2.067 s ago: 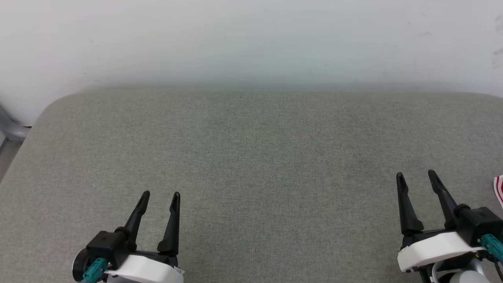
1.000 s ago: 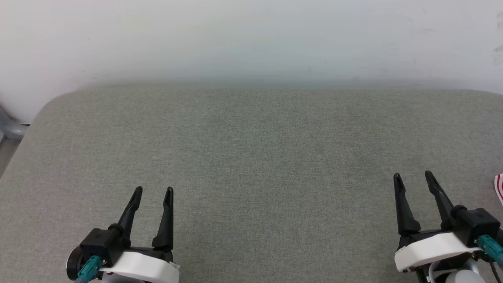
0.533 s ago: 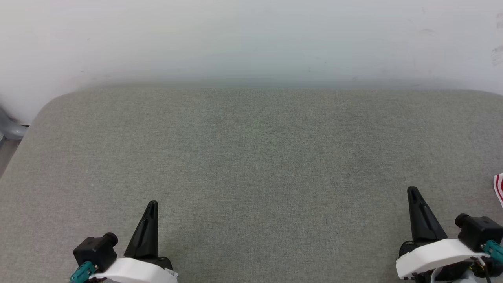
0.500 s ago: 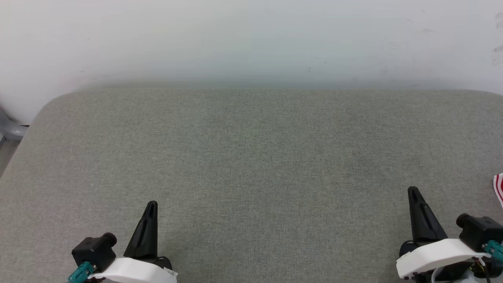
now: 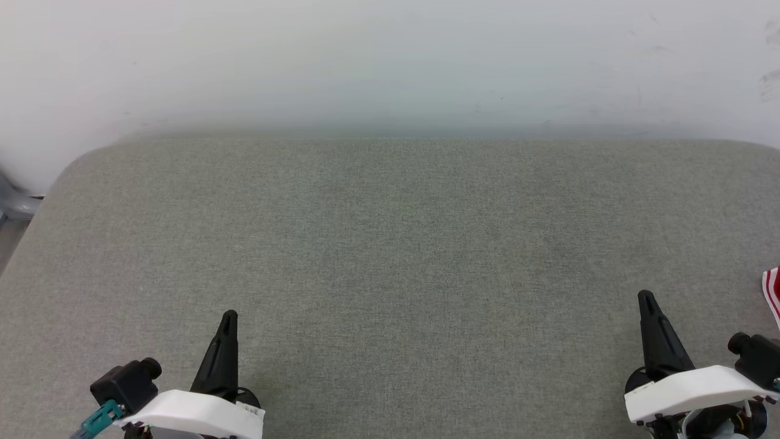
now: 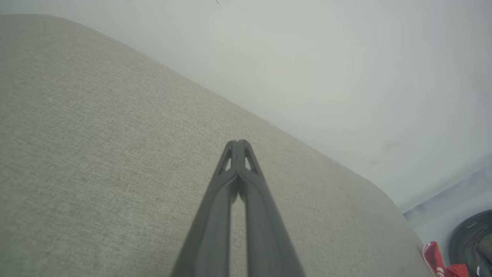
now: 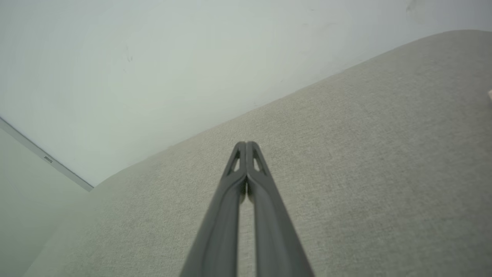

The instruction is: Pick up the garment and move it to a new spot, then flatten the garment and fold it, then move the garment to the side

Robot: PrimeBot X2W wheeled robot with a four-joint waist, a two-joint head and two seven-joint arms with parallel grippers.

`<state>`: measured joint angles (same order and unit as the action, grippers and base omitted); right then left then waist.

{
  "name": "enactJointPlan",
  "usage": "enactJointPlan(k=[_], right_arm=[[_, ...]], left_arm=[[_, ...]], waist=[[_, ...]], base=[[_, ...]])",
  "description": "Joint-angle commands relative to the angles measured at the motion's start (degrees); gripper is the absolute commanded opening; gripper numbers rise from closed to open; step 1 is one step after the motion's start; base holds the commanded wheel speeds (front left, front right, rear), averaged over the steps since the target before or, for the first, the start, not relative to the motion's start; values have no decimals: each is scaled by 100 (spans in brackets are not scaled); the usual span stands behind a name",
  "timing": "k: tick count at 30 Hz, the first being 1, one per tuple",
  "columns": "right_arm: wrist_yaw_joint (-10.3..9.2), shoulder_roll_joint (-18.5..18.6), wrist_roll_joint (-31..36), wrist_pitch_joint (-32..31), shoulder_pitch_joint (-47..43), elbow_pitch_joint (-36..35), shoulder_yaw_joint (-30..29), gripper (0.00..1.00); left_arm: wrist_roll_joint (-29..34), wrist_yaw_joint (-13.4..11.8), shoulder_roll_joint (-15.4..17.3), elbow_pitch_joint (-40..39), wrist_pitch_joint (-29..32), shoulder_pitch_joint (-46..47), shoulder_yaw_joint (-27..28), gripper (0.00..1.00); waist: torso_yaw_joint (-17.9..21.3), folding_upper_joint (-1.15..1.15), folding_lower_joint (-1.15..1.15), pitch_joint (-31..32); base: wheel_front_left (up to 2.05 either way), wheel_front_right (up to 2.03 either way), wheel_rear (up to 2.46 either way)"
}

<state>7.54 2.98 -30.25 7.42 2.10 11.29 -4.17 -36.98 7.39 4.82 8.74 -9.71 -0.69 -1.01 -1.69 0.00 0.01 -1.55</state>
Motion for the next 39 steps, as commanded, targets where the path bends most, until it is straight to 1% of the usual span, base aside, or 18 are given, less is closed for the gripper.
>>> enactJointPlan(k=[1,20,39], right_arm=[[-2,-3,-280,-49,154,-55,-23,0],[-3,-6,-1875,-412,238,29,-81,0],[-4,-8,-3132,-702,310,96,-129,0]], left_arm=[[-258,4,44,-46,49,186,44,0],[-1751,7,45,92,406,326,153,0],[-2901,9,24,210,707,440,263,0]], waist=[[3,0,0,2],[35,0,0,28],[64,0,-1,52]], base=[[0,0,0],[0,0,0],[0,0,0]])
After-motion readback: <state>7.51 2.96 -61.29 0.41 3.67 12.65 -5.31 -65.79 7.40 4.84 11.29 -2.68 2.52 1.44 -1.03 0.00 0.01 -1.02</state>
